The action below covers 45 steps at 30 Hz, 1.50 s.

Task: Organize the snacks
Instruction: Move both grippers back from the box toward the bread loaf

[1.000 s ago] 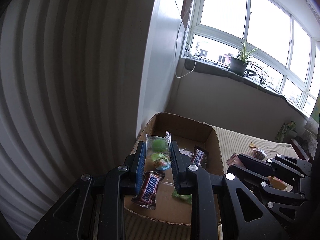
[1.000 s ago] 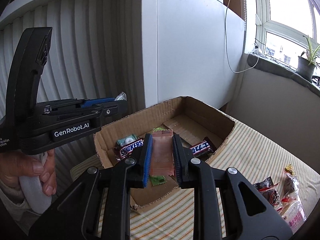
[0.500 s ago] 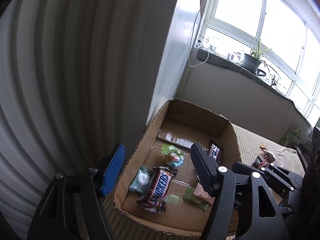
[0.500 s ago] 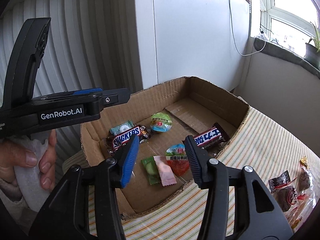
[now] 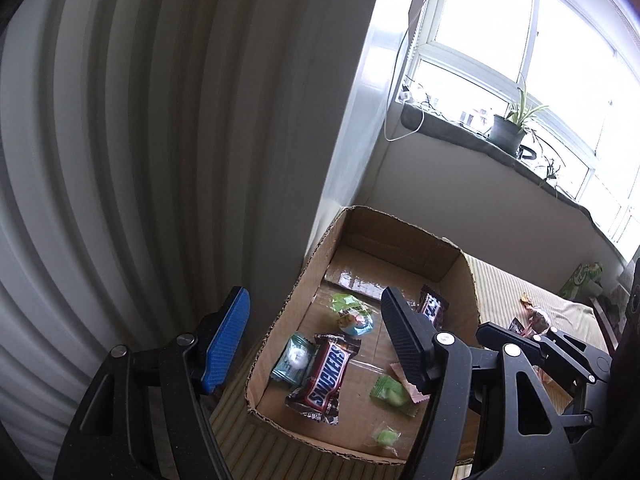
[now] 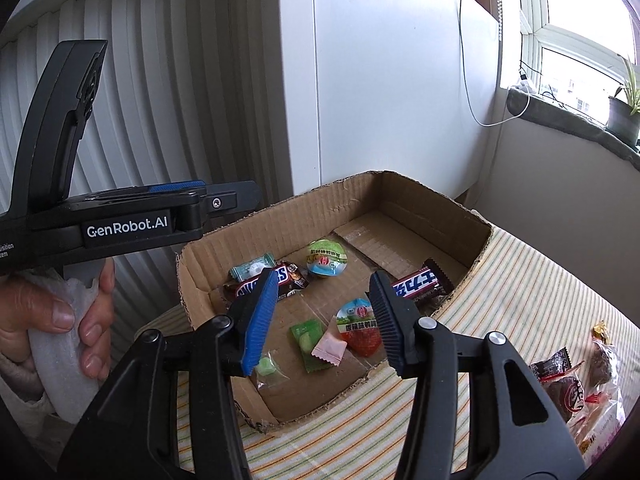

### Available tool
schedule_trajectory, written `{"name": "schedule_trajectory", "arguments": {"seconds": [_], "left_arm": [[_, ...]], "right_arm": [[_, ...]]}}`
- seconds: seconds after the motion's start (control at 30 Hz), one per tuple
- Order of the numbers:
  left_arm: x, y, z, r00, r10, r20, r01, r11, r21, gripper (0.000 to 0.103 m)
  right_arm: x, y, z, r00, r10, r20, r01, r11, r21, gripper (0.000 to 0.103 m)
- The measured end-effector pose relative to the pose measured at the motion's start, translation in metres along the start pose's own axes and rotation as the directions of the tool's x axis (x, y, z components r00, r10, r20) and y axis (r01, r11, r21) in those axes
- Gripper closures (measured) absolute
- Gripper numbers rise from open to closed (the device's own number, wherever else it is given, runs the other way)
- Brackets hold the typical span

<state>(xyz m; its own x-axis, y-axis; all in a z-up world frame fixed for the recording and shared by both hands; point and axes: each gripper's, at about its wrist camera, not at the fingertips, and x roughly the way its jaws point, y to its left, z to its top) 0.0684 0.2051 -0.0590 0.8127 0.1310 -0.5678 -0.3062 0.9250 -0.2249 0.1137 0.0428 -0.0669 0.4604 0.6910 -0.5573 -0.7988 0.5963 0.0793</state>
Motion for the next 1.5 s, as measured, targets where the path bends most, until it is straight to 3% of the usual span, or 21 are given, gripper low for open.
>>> {"name": "schedule_trajectory", "arguments": {"seconds": [0.3, 0.57, 0.87, 1.03, 1.2, 1.5], "left_arm": [[-0.002, -0.031, 0.004, 1.000, -0.008, 0.006, 0.007, 0.998, 0.054, 0.035], [0.000, -0.094, 0.004, 0.999, -0.054, 0.000, 0.053, 0.988, 0.145, 0.035], [0.001, -0.192, -0.010, 0.986, -0.160, -0.039, 0.164, 0.946, 0.278, 0.035], [-0.002, -0.234, -0.019, 0.978, -0.202, -0.060, 0.210, 0.919, 0.333, 0.035], [-0.006, -0.251, -0.026, 0.975, -0.209, -0.072, 0.221, 0.905, 0.365, 0.035], [0.004, -0.256, -0.032, 0.972, -0.212, -0.105, 0.236, 0.902, 0.362, 0.034]], "right_arm": [[-0.023, -0.028, -0.008, 0.999, -0.024, 0.039, 0.022, 0.999, 0.046, 0.053], [-0.074, -0.082, -0.037, 0.991, -0.111, 0.075, 0.101, 0.986, 0.134, 0.053], [-0.160, -0.162, -0.093, 0.955, -0.288, 0.069, 0.260, 0.926, 0.273, 0.053], [-0.191, -0.191, -0.113, 0.937, -0.346, 0.057, 0.312, 0.896, 0.315, 0.053], [-0.206, -0.201, -0.119, 0.931, -0.359, 0.065, 0.320, 0.890, 0.326, 0.053], [-0.190, -0.206, -0.117, 0.932, -0.362, 0.021, 0.338, 0.886, 0.317, 0.053]]}}
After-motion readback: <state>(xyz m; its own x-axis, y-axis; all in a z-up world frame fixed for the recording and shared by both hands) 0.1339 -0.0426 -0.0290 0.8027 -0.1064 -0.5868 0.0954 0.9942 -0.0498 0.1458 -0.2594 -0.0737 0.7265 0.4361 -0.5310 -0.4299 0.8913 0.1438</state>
